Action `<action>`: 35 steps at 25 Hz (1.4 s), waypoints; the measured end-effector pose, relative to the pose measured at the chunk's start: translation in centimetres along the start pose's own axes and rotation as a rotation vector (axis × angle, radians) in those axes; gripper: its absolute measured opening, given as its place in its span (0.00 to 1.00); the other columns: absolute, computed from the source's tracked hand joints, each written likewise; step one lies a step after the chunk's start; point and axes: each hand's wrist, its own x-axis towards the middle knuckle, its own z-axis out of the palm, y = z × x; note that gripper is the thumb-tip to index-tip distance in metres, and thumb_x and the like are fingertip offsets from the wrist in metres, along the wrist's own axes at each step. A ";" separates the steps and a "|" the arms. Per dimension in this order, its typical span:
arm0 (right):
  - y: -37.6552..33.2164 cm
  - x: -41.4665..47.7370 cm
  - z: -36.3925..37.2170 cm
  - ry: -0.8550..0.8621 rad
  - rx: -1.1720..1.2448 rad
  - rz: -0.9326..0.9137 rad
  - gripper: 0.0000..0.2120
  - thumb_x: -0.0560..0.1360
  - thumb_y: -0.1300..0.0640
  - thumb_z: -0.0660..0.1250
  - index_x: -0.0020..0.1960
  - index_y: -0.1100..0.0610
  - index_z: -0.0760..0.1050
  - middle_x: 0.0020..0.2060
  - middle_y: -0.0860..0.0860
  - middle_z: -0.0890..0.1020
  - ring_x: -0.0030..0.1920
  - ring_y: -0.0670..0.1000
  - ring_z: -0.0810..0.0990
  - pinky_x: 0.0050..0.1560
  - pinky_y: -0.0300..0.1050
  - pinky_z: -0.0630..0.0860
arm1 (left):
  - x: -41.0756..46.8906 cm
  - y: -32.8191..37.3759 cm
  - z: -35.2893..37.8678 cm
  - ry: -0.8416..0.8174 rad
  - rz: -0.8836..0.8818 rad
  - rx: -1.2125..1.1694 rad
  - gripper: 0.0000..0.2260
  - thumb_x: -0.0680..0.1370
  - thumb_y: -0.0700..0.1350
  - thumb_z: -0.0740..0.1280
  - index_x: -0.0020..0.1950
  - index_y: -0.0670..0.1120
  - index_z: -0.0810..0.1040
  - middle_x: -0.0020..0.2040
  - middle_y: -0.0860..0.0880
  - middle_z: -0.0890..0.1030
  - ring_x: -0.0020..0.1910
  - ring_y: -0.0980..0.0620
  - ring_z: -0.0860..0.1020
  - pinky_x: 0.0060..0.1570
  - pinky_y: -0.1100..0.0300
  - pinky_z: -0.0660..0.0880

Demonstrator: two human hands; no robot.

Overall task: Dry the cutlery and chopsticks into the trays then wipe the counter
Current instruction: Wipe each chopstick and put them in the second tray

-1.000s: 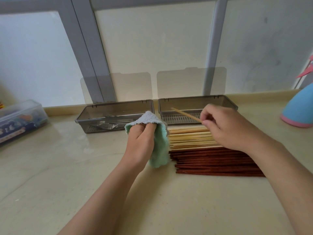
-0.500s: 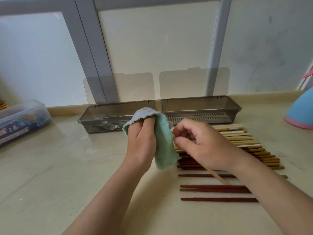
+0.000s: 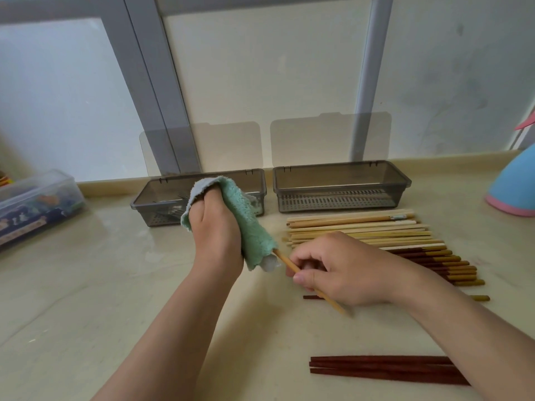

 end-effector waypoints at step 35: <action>4.0 0.8 -5.5 0.839 1.201 0.273 0.06 0.82 0.61 0.64 0.48 0.58 0.79 0.40 0.55 0.83 0.34 0.51 0.82 0.25 0.40 0.69 | -2.9 -1.1 0.0 -1.046 0.237 0.856 0.14 0.85 0.45 0.57 0.45 0.41 0.76 0.38 0.48 0.80 0.35 0.55 0.79 0.39 0.62 0.77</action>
